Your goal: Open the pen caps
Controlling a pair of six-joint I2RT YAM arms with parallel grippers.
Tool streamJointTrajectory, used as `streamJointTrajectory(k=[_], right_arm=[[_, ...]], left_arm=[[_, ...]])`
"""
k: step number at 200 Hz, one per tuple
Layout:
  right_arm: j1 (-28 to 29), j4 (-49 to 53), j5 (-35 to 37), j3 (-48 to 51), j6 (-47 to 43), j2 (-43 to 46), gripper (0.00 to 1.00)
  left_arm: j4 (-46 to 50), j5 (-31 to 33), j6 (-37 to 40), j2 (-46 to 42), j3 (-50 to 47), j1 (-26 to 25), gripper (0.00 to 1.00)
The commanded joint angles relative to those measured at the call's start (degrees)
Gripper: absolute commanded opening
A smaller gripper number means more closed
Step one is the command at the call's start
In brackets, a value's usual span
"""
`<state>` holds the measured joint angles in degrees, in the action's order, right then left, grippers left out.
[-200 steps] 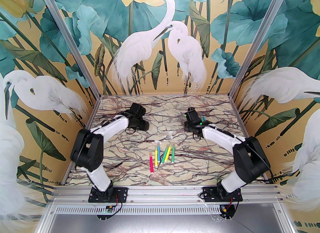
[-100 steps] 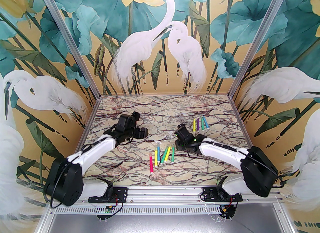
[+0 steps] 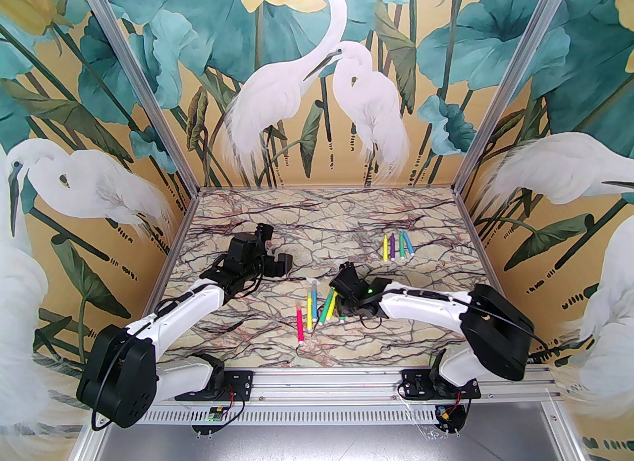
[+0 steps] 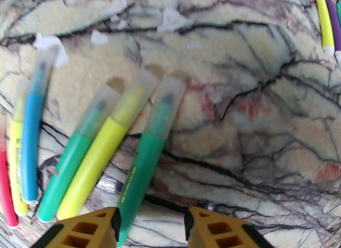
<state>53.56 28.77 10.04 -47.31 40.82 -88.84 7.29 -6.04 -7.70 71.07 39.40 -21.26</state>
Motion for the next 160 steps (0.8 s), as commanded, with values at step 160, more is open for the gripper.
streamJointTrajectory(k=[160], right_arm=[[1.17, 4.79, 1.98, -4.61, -0.17, -8.26, 0.33]], left_arm=[[-1.24, 1.7, 0.74, -0.94, -1.03, 0.22, 0.93]])
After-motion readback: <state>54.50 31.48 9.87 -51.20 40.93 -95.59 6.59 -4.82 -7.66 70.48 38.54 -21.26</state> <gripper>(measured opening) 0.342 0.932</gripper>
